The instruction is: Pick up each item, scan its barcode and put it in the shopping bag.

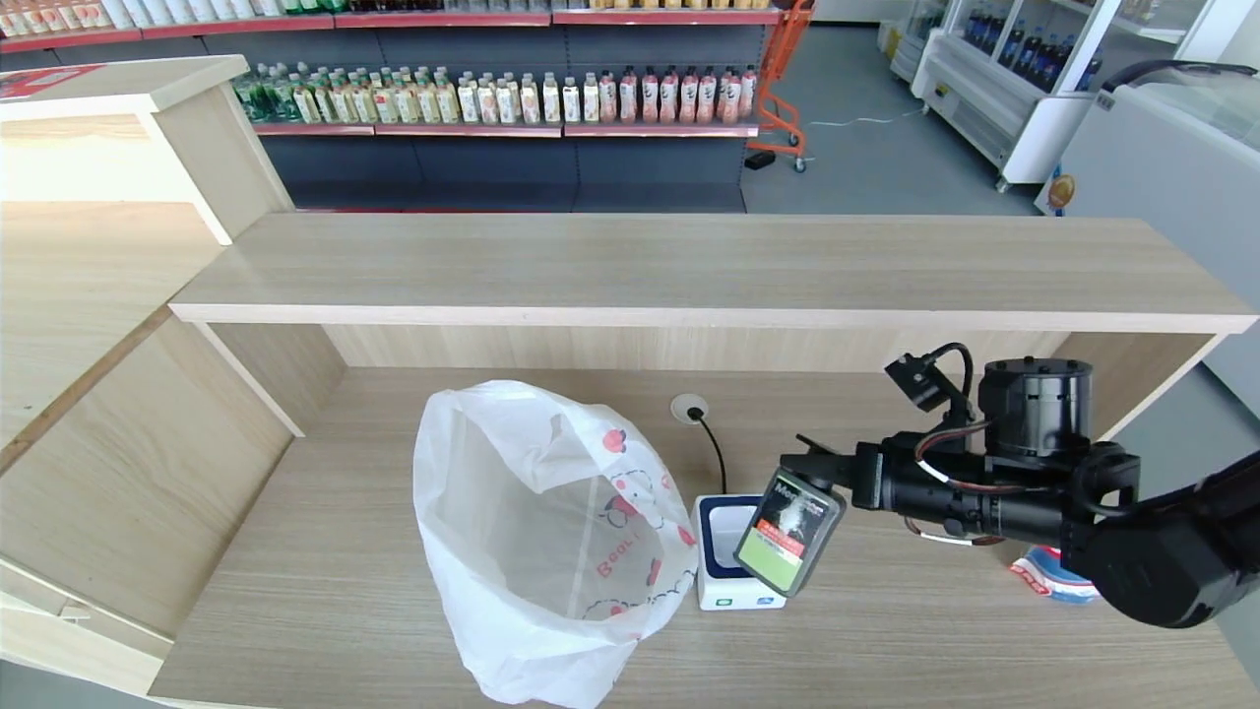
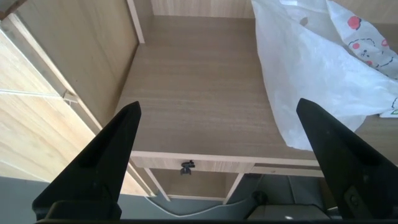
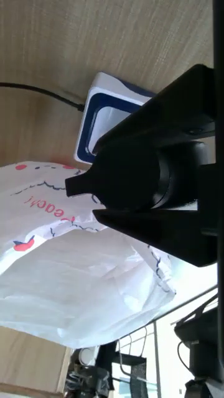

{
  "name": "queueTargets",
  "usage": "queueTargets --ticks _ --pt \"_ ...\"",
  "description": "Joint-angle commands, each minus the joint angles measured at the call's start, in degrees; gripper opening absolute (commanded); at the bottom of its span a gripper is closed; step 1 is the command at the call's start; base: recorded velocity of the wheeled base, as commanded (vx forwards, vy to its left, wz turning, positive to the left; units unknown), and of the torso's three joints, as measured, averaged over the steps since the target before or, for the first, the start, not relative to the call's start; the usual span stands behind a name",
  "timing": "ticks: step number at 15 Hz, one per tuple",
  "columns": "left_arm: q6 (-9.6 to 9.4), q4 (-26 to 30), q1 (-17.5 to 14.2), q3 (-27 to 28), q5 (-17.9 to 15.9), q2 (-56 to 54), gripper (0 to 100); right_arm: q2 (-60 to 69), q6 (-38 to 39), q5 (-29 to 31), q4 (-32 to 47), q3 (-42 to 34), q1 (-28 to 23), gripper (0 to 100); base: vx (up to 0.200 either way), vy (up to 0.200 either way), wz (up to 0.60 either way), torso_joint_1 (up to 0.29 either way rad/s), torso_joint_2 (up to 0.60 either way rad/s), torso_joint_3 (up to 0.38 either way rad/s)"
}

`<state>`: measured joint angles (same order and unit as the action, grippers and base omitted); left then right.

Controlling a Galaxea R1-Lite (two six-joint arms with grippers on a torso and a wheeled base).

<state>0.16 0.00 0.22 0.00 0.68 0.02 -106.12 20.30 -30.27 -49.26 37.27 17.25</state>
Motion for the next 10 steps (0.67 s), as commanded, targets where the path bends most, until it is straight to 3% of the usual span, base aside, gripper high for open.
queueTargets --ticks 1,5,10 --pt "0.02 0.0 0.0 0.0 0.0 0.0 100 -6.3 -2.2 -0.1 -2.9 0.4 0.2 0 0.000 0.000 0.00 0.000 0.00 0.000" --pt "0.02 0.0 0.0 0.0 0.0 0.0 100 -12.7 -2.0 -0.2 -8.1 3.5 1.0 0 0.000 0.000 0.00 0.000 0.00 0.000" --pt "0.02 0.0 0.0 0.0 0.1 0.0 100 -16.4 -2.2 0.1 -8.1 9.1 2.4 0 0.000 0.000 0.00 0.000 0.00 0.000"
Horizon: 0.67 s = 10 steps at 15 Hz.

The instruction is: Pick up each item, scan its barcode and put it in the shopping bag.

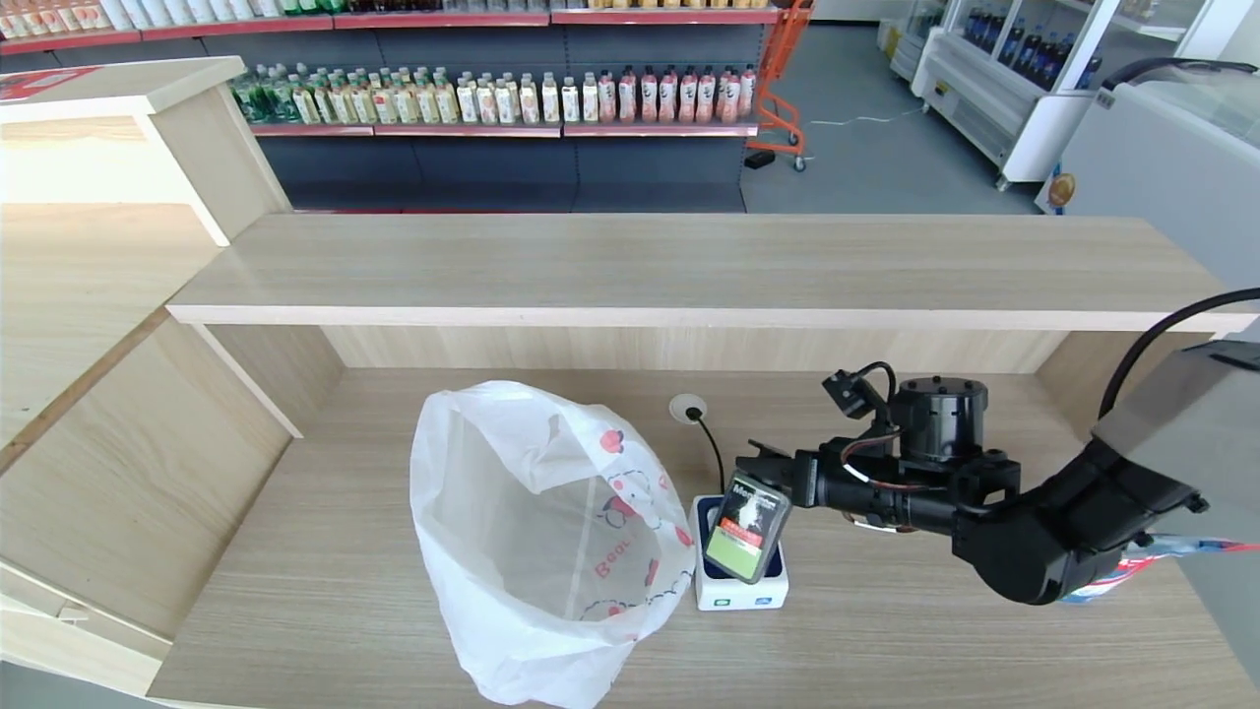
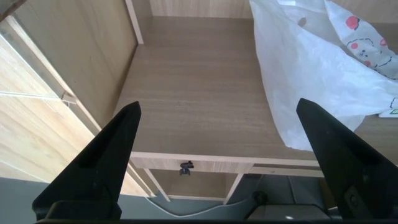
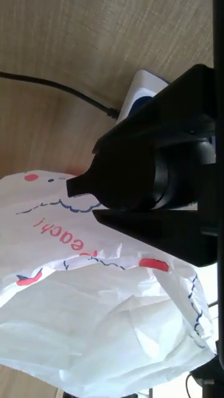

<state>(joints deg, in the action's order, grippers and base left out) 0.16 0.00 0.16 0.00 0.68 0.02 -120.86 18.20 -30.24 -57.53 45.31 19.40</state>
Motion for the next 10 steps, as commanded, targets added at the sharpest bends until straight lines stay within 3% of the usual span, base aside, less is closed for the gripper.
queueTargets --ticks 1,7,10 --pt "0.02 0.0 0.0 0.0 0.0 0.0 100 -1.6 -0.1 0.1 0.1 1.3 0.4 0 0.000 0.000 0.00 0.000 0.00 0.000" --pt "0.02 0.0 0.0 0.0 0.0 0.0 100 9.1 3.9 -0.3 0.8 -1.5 0.8 0 0.000 0.000 0.00 0.000 0.00 0.000" --pt "0.11 0.0 0.0 0.0 0.0 0.0 100 14.8 4.1 -0.3 0.8 -2.9 1.0 0 -0.200 0.000 0.00 0.004 0.01 0.004"
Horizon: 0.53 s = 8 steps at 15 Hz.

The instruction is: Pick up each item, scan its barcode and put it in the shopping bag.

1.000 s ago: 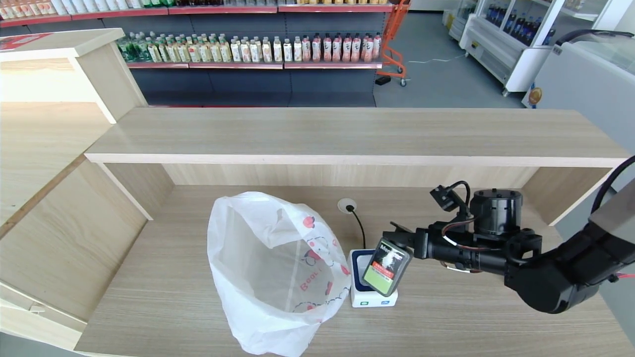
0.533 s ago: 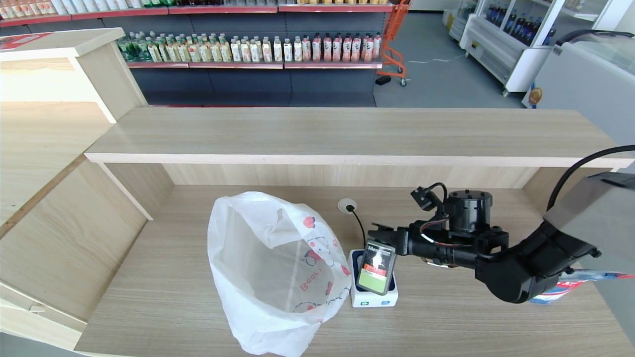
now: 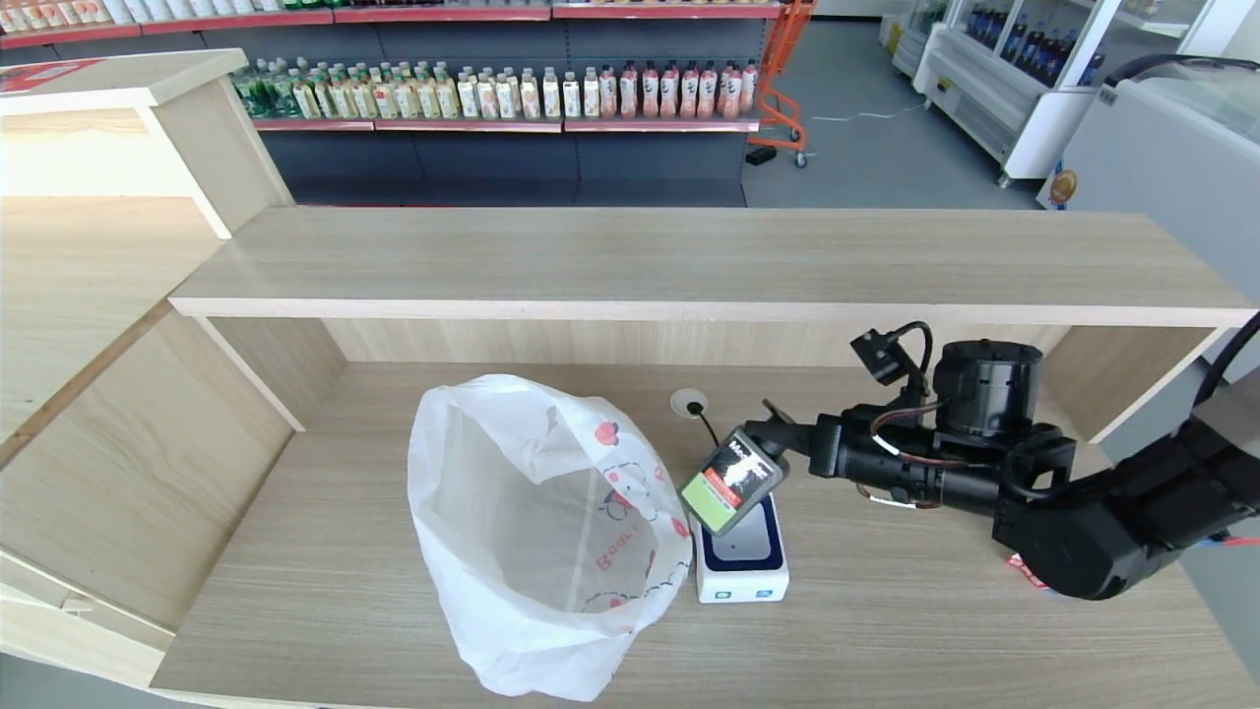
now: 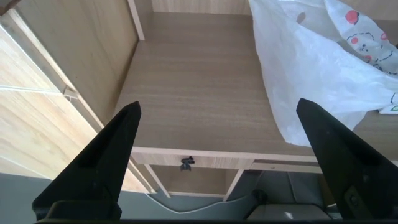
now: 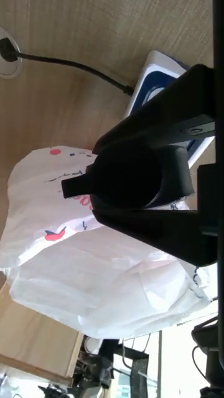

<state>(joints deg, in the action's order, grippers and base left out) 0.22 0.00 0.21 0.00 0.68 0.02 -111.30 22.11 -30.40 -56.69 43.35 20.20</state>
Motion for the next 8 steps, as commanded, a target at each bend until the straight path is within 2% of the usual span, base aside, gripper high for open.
queueTargets --ticks 1,2,4,8 --pt "0.04 0.0 0.0 0.0 0.0 0.0 100 5.9 -0.3 -0.1 0.0 -0.8 0.0 0 -0.200 0.000 0.00 0.012 0.00 0.002" --pt "-0.04 0.0 0.0 0.0 0.0 0.0 100 6.1 -2.0 0.0 0.0 -0.8 -0.2 0 -0.200 0.000 0.00 -0.017 0.00 -0.002" --pt "-0.04 0.0 0.0 0.0 0.0 0.0 100 6.3 -5.5 0.0 0.0 -1.0 -0.3 0 0.000 0.000 0.00 0.000 0.00 0.000" --pt "-0.04 0.0 0.0 0.0 0.0 0.0 100 6.3 -6.6 0.0 -0.2 -0.4 -0.4 0 0.000 0.000 0.00 0.000 0.00 0.000"
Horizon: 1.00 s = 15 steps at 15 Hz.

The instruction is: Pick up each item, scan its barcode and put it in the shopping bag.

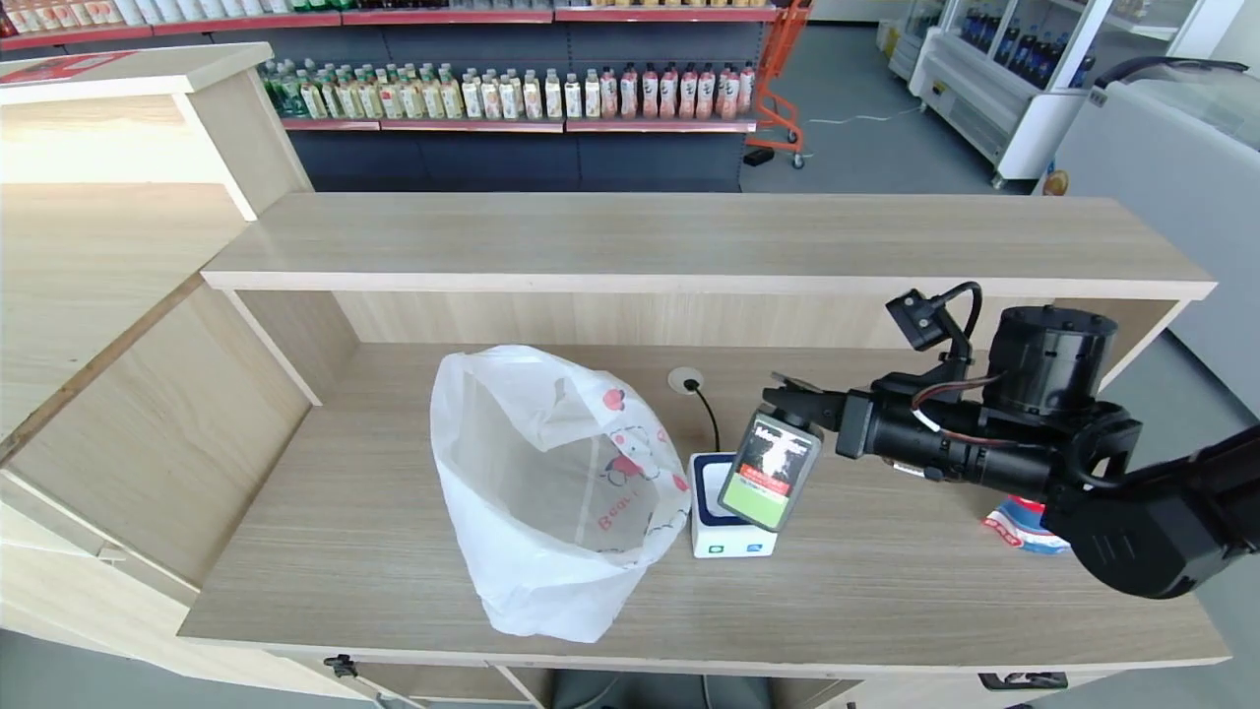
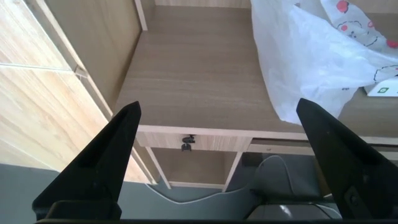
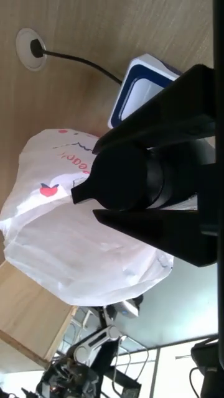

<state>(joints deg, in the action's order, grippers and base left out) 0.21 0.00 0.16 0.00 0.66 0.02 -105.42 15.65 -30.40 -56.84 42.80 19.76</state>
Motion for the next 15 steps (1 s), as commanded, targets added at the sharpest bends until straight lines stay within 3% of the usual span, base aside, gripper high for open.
queueTargets --ticks 1,7,11,15 --pt "0.23 0.0 0.0 0.0 0.0 0.0 100 0.5 -0.1 0.0 -0.2 0.3 0.2 0 0.000 0.200 0.00 0.002 0.01 0.002" --pt "0.06 0.0 0.0 0.0 0.0 0.0 100 -2.0 0.2 0.2 0.1 7.1 1.9 0 0.000 0.200 0.00 0.003 0.00 0.002" --pt "-0.03 0.0 0.0 0.0 0.0 0.0 100 -8.8 0.2 1.7 -0.2 13.4 7.0 0 0.000 0.000 0.00 0.000 0.00 0.000" --pt "0.06 0.0 0.0 0.0 0.0 0.0 100 -16.0 -0.1 4.1 -0.6 16.5 7.6 0 0.000 0.000 0.00 0.000 0.00 0.000"
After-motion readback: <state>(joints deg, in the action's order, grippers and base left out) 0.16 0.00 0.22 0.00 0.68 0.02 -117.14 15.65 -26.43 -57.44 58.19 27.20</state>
